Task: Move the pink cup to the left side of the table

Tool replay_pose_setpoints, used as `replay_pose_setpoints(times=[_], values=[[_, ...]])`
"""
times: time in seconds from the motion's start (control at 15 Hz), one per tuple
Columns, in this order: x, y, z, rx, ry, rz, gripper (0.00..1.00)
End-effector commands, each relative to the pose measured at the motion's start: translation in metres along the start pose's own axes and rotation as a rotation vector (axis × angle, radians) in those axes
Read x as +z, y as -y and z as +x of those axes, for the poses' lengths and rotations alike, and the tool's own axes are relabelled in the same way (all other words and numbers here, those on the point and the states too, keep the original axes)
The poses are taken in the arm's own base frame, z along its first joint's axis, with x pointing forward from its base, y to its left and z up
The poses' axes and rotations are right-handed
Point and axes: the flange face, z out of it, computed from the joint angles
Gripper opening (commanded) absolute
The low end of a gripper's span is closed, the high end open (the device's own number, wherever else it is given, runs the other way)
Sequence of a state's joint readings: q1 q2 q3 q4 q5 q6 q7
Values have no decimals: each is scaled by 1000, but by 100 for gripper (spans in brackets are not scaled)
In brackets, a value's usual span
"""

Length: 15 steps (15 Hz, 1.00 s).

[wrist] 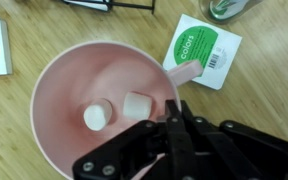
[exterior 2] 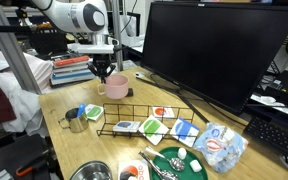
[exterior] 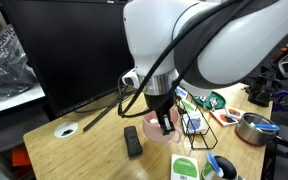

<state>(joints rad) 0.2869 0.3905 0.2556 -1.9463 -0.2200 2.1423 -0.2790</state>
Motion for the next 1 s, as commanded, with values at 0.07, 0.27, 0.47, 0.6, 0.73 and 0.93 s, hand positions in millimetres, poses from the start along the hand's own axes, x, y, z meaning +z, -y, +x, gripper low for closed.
replay_pose_setpoints(times=[0.07,0.27,0.47,0.6,0.73,0.93], values=[[0,9,-2,-26,-12,-2,4],[-2,8,-7,-31,-35,-10,4],[-3,8,-8,-32,-37,-11,1],[-1,30,2,-159,-21,-27,1],[4,55,12,-286,-17,-39,1],[11,93,28,-460,-12,-53,1]])
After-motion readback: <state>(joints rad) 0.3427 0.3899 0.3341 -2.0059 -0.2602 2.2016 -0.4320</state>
